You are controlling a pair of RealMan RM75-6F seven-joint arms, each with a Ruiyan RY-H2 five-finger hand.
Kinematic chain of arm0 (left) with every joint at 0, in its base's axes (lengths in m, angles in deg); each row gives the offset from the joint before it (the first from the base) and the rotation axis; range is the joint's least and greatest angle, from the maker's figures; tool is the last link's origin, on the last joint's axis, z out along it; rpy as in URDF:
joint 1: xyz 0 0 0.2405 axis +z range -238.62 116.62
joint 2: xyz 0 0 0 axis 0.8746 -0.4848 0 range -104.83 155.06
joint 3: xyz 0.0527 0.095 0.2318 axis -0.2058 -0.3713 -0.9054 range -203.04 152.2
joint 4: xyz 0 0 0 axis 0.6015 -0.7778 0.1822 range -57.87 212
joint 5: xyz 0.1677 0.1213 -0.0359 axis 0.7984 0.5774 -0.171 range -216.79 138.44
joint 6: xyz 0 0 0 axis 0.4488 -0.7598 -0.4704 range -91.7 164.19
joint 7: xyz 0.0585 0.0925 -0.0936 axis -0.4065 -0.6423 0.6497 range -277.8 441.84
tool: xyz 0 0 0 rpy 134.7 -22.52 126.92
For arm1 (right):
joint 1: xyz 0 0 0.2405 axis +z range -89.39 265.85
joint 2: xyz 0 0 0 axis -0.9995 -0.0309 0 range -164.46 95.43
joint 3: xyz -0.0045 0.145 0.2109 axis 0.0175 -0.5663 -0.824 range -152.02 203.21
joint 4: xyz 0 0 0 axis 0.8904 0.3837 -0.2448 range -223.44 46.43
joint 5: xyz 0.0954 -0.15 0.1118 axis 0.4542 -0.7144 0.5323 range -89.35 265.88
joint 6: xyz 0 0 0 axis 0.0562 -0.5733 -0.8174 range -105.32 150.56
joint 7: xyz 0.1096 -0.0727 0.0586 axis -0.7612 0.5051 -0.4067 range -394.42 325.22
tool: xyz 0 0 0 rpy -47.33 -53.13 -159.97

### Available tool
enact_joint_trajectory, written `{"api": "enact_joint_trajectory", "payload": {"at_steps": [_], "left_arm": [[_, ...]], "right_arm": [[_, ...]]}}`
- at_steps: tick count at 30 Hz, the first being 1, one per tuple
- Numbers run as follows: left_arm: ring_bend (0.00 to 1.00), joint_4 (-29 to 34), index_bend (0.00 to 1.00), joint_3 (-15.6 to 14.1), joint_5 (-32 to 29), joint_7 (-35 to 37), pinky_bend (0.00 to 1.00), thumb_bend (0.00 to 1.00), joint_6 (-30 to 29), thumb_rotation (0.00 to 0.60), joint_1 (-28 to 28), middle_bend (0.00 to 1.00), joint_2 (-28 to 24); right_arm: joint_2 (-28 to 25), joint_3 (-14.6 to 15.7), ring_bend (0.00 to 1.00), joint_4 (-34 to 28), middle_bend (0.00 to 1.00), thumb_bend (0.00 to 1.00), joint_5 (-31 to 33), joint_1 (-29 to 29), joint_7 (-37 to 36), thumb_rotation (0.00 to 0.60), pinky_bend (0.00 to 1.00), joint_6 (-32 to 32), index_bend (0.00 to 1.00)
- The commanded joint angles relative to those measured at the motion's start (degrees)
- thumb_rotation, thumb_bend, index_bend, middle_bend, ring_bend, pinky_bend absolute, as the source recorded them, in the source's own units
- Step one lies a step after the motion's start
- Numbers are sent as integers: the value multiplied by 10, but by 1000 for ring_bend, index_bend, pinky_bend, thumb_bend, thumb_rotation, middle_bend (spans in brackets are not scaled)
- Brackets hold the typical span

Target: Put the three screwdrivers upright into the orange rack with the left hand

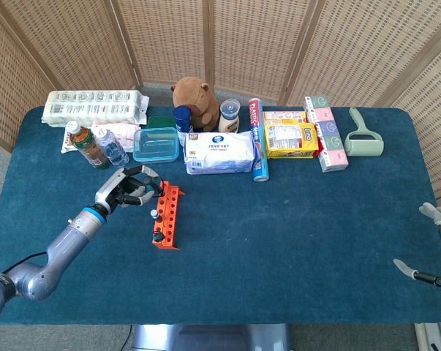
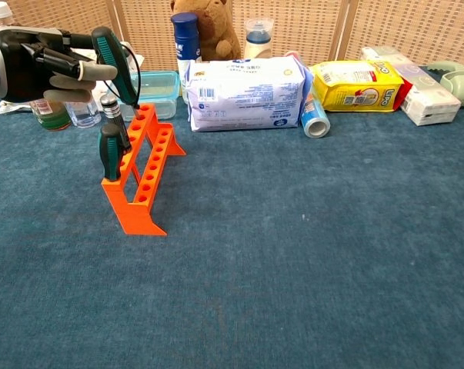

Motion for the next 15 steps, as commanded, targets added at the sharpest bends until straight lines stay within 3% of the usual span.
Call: {"api": "enact_joint_trajectory", "payload": {"at_steps": [1,15], "left_arm": [[976,-3,577,-2,4,6,950,473,0,600,0,942,1],[976,-19,577,-12,17,21,950,472,4,600,-6,943,8]], "right_arm": [[0,0,87,0,169,44,0,0,0,600,23,0,66],[-1,0,87,0,169,44,0,0,-1,600,23,-1,66]]}}
